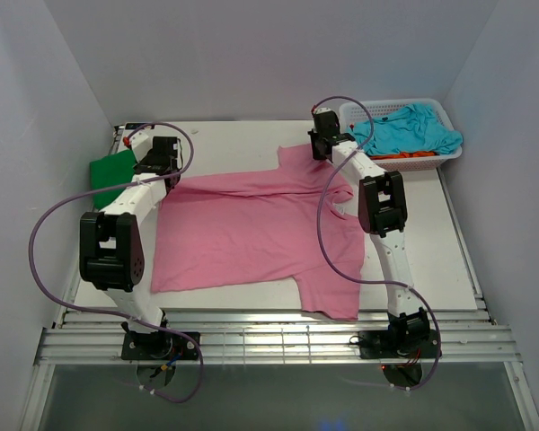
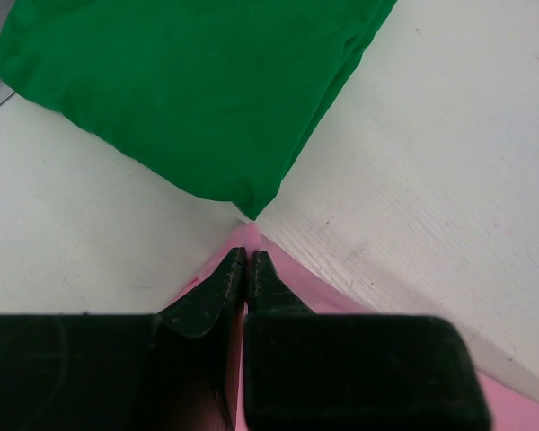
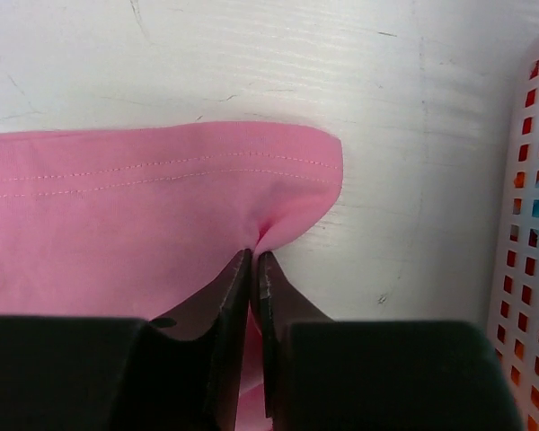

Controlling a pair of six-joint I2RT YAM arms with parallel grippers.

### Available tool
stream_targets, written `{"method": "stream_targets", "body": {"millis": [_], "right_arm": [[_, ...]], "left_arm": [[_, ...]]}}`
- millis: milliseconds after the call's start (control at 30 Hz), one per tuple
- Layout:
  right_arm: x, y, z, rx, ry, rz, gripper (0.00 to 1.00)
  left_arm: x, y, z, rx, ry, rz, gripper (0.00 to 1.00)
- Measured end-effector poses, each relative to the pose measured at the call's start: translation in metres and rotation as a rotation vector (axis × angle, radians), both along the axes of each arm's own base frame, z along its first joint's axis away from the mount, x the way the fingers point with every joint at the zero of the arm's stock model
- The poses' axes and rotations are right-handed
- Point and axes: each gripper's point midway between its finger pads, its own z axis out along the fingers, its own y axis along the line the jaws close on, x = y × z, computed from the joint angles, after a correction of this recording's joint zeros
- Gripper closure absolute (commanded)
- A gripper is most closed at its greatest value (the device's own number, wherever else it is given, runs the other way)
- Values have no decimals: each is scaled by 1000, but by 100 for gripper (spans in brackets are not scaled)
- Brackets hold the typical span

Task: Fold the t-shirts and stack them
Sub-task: Flatten the tshirt out, then fold the tshirt

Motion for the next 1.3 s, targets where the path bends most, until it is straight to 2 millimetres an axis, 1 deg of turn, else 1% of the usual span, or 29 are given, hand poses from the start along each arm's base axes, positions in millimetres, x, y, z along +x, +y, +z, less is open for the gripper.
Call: {"method": "stream_targets", "body": {"millis": [67, 167, 267, 533, 633, 767, 1000, 1100, 1200, 1300], "right_arm": [[1, -1, 0, -2, -3, -4, 92], [3, -5, 2, -14, -16, -18, 92], [8, -9, 6, -27, -42, -37, 92], [31, -24, 26, -19, -145, -85, 92], [42, -29, 40, 0, -195, -94, 92], [52, -29, 51, 43, -242, -92, 92], [63, -26, 65, 121, -296, -74, 92], [60, -26, 69, 141, -303, -63, 92], [50, -27, 74, 147, -294, -56, 92], [39, -28, 88, 156, -296, -45, 92]], "left_arm": [[0, -1, 0, -2, 0, -3, 100], [2, -2, -2, -8, 3, -9, 100], [11, -5, -5, -16, 8, -18, 100], [71, -15, -16, -27, -2, -60, 100], [89, -17, -14, -27, -13, -77, 100], [100, -18, -8, -23, -31, -84, 100], [104, -15, -3, -16, -45, -84, 100], [105, -14, -4, -15, -55, -82, 100], [100, -13, -15, -13, -40, -80, 100], [90, -11, -31, -8, -3, -74, 100]]}}
